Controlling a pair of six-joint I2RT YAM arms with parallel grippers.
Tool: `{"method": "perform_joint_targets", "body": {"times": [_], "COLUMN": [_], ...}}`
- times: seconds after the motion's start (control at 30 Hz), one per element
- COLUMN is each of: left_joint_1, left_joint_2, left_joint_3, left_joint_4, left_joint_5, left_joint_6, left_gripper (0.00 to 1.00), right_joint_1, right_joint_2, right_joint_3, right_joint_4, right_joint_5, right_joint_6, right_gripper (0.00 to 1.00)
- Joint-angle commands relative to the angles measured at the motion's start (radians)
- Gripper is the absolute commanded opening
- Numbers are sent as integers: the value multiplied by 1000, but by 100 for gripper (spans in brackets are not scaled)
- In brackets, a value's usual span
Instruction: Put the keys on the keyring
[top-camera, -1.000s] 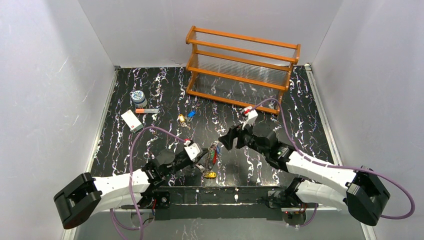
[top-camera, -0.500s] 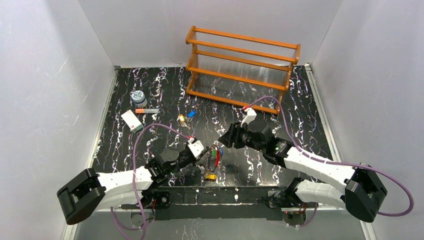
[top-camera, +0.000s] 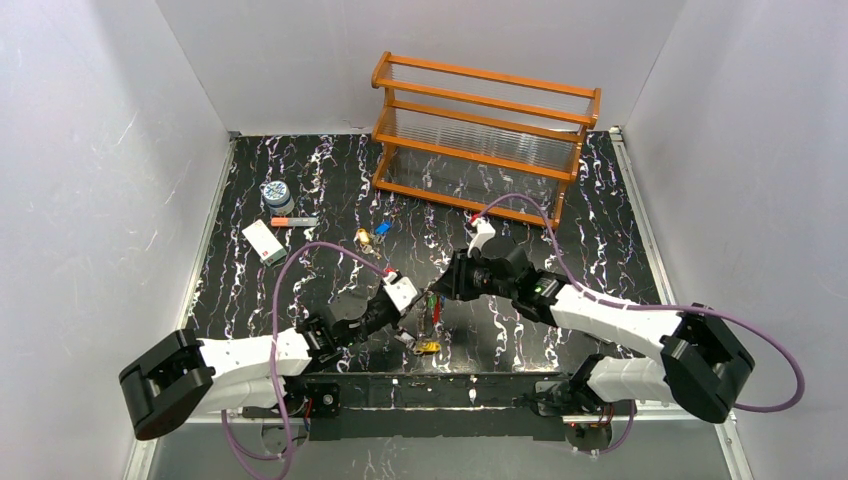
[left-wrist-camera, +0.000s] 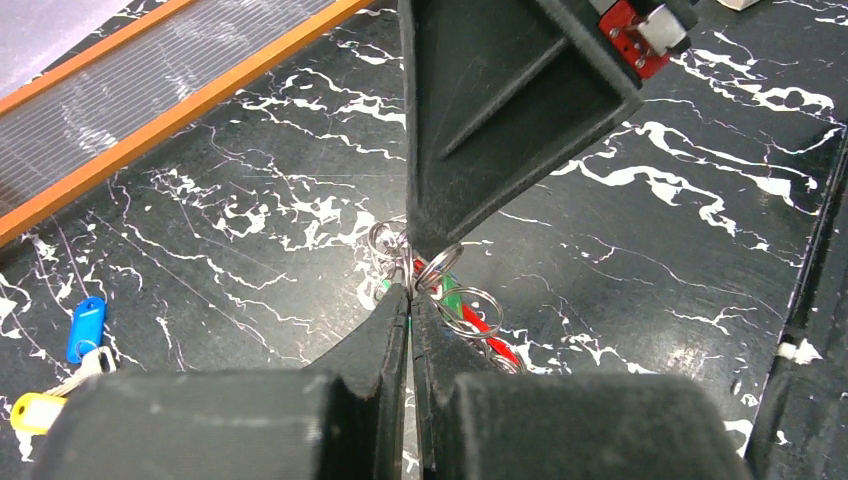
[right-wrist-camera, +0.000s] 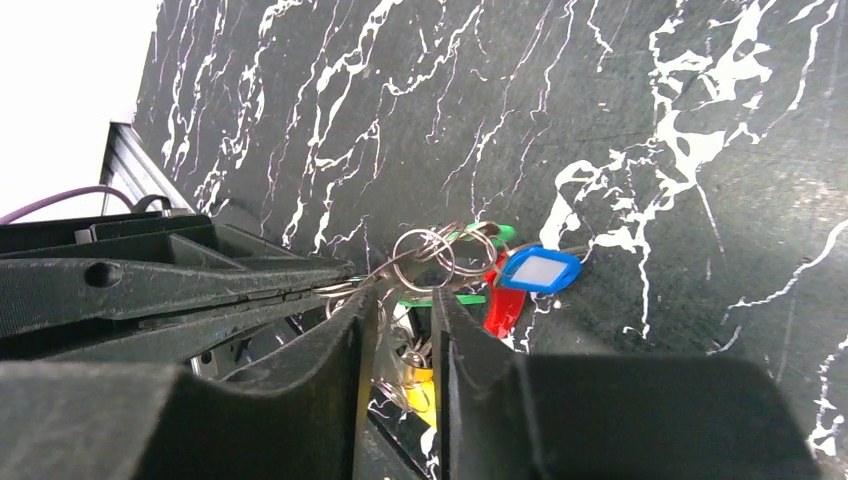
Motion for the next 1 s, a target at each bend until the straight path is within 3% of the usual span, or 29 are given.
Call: {"method": "perform_joint_targets", "body": {"times": [0.0,0.3,0.63,0.8,0.97], "left_joint_1": [-15,-18,-24,-25,-25], "left_joint_2": [-28,-145,-280,-316,-232], "left_joint_3": [44,126,274,306,310], "left_joint_4": [-20,-287,-661,-765,-774], "left_joint_5": [-62,-192,-320,-396,-416], "left_joint_6": [20,53,144,195,183], "left_gripper": [0,0,0,0,0], "right_joint_1": [-4,-5,-9,-21,-58], "right_joint_2": [43,71,80,87,95], "right_joint_3": [77,101,149,149,116], "right_joint_4": [53,108,92,94,128], "right_joint_5": [-71,-178,-130,-138,-191], "right_joint_6": [-17,-91,-159,-130,-65], "right_gripper": [31,30,50,57,63]}}
